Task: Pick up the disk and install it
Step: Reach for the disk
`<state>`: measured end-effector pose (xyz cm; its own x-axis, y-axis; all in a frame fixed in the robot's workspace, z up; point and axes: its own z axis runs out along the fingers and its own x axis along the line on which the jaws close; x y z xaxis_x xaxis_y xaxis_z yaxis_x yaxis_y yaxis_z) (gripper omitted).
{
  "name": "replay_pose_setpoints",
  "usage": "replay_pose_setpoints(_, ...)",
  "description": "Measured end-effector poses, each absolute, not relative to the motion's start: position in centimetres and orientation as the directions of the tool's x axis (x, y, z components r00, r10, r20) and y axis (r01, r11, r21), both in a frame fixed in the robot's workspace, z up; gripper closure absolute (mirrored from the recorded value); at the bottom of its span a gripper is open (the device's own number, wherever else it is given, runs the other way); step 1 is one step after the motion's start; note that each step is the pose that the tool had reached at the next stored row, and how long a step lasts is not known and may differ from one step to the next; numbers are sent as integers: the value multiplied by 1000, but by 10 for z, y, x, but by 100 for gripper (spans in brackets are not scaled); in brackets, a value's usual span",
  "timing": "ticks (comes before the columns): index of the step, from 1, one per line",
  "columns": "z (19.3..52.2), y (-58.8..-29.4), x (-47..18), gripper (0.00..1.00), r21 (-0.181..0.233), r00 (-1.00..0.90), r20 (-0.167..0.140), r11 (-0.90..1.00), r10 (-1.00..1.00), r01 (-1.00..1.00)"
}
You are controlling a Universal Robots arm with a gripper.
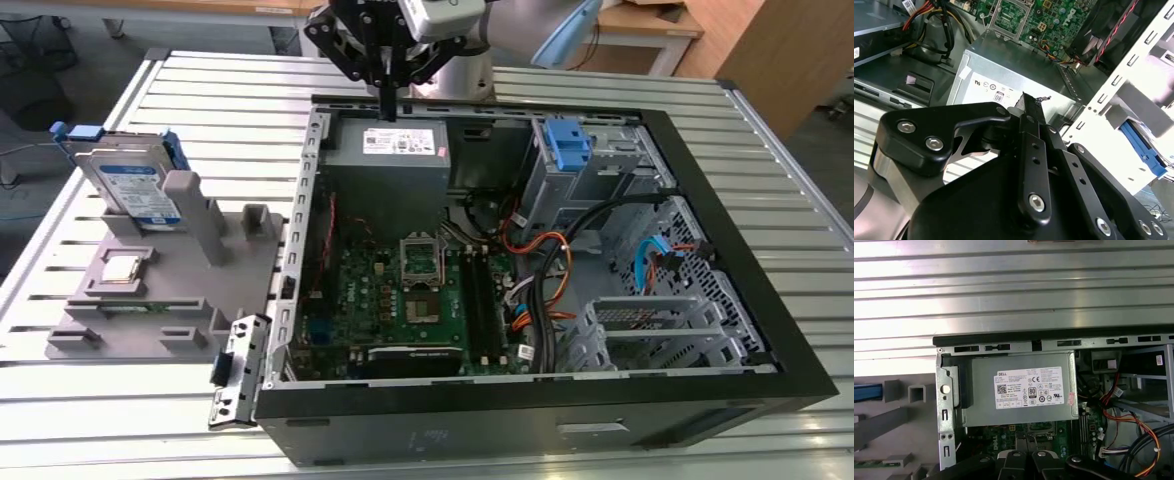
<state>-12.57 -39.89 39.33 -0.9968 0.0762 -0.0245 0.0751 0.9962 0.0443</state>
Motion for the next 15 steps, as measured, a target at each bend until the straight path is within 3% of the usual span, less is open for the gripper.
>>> replay_pose_setpoints(15, 393, -399, -137, 89, 44, -997, -25, 996, 76, 75)
